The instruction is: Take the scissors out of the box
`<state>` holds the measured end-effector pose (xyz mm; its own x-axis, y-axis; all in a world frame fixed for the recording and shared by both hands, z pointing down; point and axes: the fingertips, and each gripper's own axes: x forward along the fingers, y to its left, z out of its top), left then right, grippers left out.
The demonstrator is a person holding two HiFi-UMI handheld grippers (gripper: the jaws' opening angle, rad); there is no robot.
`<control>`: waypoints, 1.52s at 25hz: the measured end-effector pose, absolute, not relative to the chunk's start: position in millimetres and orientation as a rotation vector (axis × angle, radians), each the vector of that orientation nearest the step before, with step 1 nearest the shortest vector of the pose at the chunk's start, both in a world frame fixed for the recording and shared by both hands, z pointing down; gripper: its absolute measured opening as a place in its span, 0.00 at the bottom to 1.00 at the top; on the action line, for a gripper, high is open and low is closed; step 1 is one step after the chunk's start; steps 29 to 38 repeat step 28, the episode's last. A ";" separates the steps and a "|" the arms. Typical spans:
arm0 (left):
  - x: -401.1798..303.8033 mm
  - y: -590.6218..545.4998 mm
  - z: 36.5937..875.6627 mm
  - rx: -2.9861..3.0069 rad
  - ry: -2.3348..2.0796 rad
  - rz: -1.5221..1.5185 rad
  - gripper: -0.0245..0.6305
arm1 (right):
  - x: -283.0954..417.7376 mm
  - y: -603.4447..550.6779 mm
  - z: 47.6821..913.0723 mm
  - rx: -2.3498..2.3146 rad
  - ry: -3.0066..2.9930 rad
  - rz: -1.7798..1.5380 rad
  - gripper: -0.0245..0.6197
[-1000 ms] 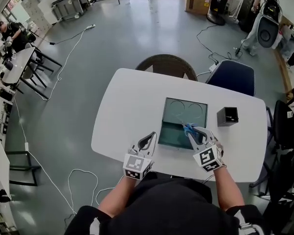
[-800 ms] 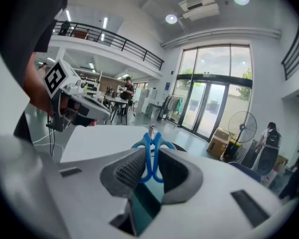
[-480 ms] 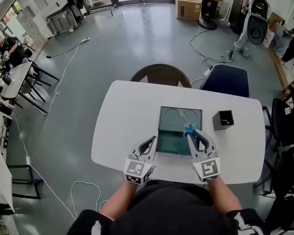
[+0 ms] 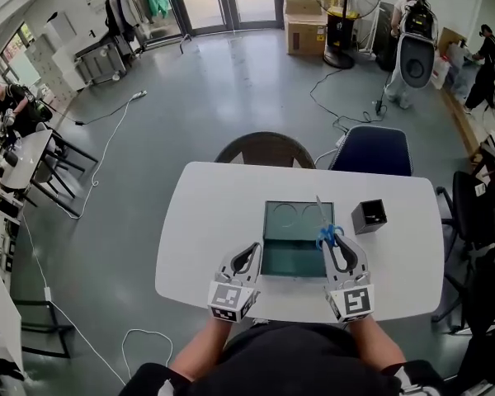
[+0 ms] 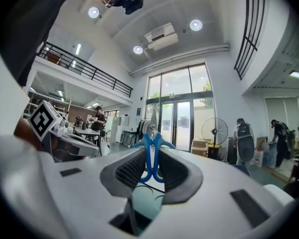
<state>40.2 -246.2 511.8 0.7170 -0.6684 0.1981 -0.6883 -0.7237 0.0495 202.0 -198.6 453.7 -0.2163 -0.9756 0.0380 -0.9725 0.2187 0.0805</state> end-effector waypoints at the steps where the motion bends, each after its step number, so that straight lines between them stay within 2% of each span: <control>1: 39.8 -246.9 511.0 2.801 -1.112 0.250 0.05 | 204.6 -197.6 452.9 1.925 -2.382 -0.059 0.18; 38: 38.0 -252.6 510.6 2.797 -1.129 0.231 0.05 | 217.4 -197.1 441.4 1.989 -2.365 -0.115 0.18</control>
